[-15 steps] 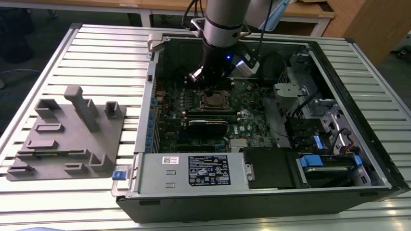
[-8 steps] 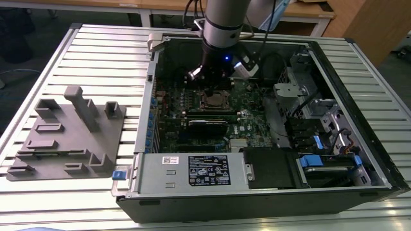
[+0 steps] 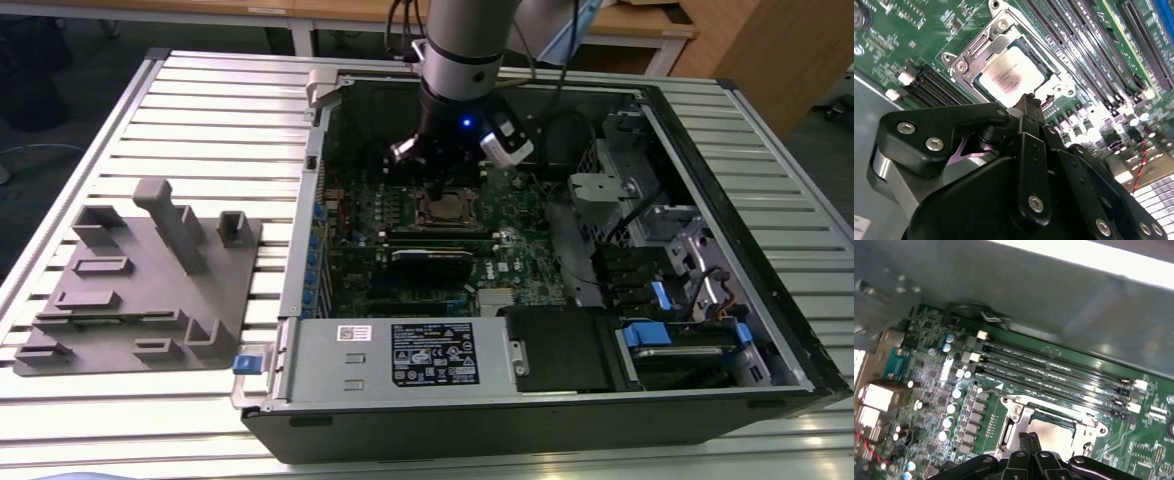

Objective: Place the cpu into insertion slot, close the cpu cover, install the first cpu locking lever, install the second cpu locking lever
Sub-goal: 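Close the cpu cover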

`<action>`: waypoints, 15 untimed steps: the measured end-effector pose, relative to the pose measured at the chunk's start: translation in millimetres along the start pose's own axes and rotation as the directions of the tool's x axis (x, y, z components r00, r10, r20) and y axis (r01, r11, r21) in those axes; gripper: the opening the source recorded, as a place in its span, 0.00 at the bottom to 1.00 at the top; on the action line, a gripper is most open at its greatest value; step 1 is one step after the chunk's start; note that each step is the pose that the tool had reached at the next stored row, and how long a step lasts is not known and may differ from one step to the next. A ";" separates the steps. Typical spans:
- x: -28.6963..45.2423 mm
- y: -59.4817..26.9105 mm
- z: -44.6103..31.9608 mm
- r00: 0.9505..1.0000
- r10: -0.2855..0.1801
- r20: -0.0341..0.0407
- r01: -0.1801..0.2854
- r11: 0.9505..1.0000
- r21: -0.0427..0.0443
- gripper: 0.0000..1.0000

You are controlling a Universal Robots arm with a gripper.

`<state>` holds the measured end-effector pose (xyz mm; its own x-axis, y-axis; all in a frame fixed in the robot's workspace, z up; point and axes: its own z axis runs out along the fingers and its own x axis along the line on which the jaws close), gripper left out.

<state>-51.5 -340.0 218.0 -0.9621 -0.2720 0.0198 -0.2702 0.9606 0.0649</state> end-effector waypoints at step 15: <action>-0.1 -0.2 2.5 0.994 0.107 0.016 -0.107 0.994 -0.001 0.11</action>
<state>-51.4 -340.1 215.5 -0.9860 -0.1663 0.0108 -0.1653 0.9842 0.0637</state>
